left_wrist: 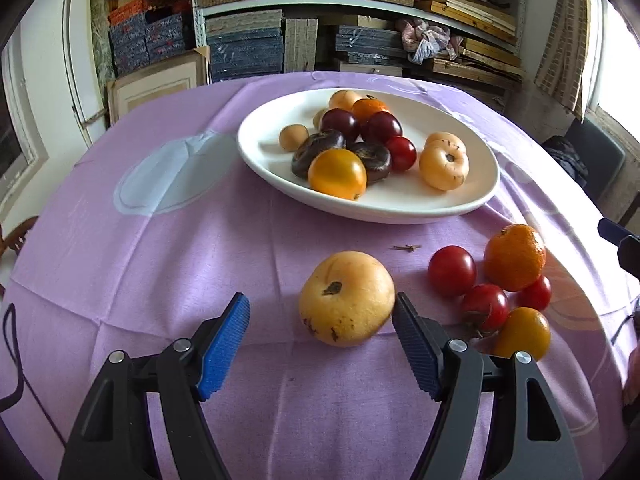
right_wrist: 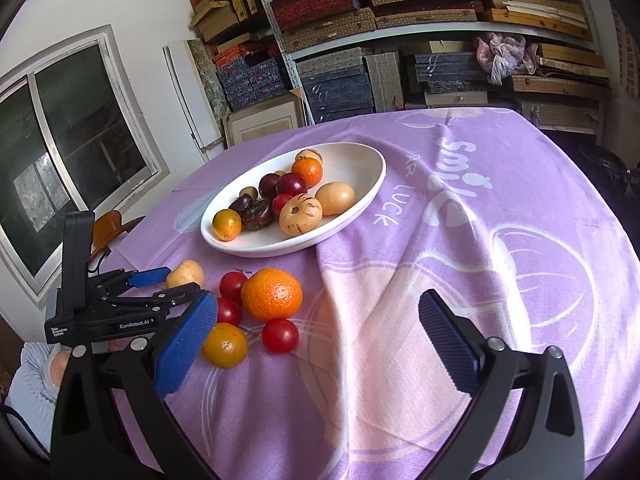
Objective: Organize fruits
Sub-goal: 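Lower the left tool onto the large pale yellow fruit and close it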
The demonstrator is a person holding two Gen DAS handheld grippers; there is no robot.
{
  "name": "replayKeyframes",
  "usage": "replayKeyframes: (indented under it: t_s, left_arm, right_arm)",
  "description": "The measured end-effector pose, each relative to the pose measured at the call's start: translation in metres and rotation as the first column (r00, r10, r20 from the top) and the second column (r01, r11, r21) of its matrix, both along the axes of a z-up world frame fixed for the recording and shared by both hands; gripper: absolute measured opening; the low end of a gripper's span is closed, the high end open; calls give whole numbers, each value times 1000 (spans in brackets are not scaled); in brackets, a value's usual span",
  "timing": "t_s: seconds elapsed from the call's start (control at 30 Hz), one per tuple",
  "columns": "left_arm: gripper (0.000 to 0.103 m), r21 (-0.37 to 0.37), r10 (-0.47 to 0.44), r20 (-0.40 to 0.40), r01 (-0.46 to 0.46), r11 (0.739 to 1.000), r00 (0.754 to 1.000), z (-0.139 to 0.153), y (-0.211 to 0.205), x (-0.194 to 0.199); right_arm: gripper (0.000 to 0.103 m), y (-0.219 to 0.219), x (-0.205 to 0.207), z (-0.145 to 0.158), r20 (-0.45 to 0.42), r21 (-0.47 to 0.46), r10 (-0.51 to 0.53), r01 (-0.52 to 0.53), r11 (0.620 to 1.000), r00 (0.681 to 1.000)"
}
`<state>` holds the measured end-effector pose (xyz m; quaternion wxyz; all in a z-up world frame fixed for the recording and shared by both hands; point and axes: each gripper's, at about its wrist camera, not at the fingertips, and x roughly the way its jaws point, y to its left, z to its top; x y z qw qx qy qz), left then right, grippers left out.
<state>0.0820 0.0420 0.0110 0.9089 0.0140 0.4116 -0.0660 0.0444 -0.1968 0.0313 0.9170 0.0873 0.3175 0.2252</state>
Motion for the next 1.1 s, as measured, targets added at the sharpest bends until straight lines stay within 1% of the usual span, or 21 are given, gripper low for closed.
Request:
replayKeyframes:
  t_s: [0.03, 0.1, 0.17, 0.27, 0.37, 0.53, 0.57, 0.6, 0.63, 0.67, 0.77, 0.83, 0.87, 0.9, 1.03, 1.1]
  left_arm:
    - [74, -1, -12, 0, 12, 1000, 1000, 0, -1, -1]
    - [74, 20, -40, 10, 39, 999, 999, 1, -7, -4]
    - [74, 24, -45, 14, 44, 999, 999, 1, -9, -6]
    - [74, -1, -36, 5, 36, 999, 999, 1, -5, -4]
    - [74, -32, -38, 20, 39, 999, 999, 4, -3, -2]
    - [73, -35, -61, 22, 62, 997, 998, 5, -9, -1]
    - [67, -35, -60, 21, 61, 998, 998, 4, -9, 0]
    - [55, -39, -62, 10, 62, 997, 998, 2, -10, 2]
    - [49, -50, -71, -1, 71, 996, 997, 1, -10, 4]
    - [48, -53, -76, -12, 75, 996, 997, -1, -11, 6]
    - [48, -45, -74, -10, 73, 996, 997, -1, -12, 7]
    - [50, -50, -60, -6, 60, 997, 998, 0, -11, 9]
    - [56, -51, -44, 0, 44, 998, 999, 0, -9, 11]
    - [56, -55, -39, 2, 39, 998, 999, 1, -8, 13]
    - [55, -51, -53, -8, 53, 997, 999, 0, -9, 11]
    - [50, -46, -64, -12, 64, 997, 998, -1, -11, 8]
  right_arm:
    - [99, 0, 0, 0, -1, -1, 1, -1, 1000, 1000]
    - [99, -1, 0, 0, -2, -2, 1, -1, 1000, 1000]
    - [99, -1, 1, -1, -4, -1, 0, 0, 1000, 1000]
    - [99, -1, 1, -1, -5, -1, 0, 0, 1000, 1000]
    - [99, -1, 1, -2, -5, -4, 3, -3, 1000, 1000]
    - [99, 0, 2, -5, -15, -8, -1, 0, 1000, 1000]
    - [99, 0, 3, -5, -17, -8, -2, 2, 1000, 1000]
    - [99, 0, 3, -6, -19, -7, -2, 2, 1000, 1000]
    - [99, 0, 3, -7, -21, -6, 0, 0, 1000, 1000]
    - [99, 0, 3, -7, -21, -6, 0, 0, 1000, 1000]
    - [99, 1, 3, -7, -20, -10, 3, -3, 1000, 1000]
    - [99, 2, 3, -8, -24, -11, 3, -4, 1000, 1000]
    - [99, 2, 3, -9, -26, -12, 3, -4, 1000, 1000]
    - [99, 2, 4, -9, -28, -12, 4, -4, 1000, 1000]
    - [99, 3, 3, -10, -27, -13, 10, -10, 1000, 1000]
    - [99, 3, 3, -9, -27, -13, 10, -10, 1000, 1000]
